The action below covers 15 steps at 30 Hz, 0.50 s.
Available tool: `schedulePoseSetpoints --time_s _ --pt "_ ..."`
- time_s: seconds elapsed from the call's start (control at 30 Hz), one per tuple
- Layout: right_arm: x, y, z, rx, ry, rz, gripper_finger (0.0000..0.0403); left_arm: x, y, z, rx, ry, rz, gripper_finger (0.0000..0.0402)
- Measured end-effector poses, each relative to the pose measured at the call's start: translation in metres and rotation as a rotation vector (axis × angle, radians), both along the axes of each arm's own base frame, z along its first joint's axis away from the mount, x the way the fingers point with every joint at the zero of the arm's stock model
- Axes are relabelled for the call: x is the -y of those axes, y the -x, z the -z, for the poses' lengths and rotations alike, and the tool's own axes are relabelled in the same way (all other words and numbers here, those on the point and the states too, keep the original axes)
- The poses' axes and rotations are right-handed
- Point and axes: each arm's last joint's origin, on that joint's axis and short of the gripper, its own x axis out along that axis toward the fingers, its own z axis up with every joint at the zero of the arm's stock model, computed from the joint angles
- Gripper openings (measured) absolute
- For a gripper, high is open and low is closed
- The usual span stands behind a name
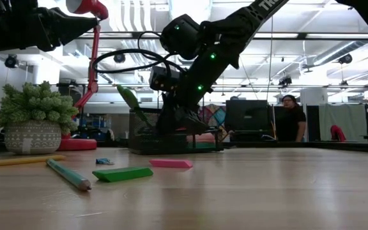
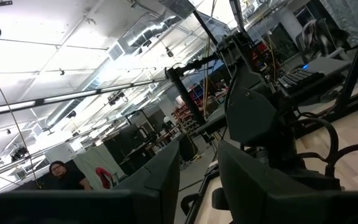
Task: Pick and place office supplies into organizer
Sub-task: Put the pink eraser into the black desk organizer
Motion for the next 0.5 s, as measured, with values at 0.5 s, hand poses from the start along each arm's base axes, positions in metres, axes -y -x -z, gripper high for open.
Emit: schedulePoseSetpoints --time_s 0.5 --pt "-0.019 0.005 -0.034 0.089 0.099 0.096 0.0093 0.0 0.0 0.0 -0.002 0.0 0.0 0.0096"
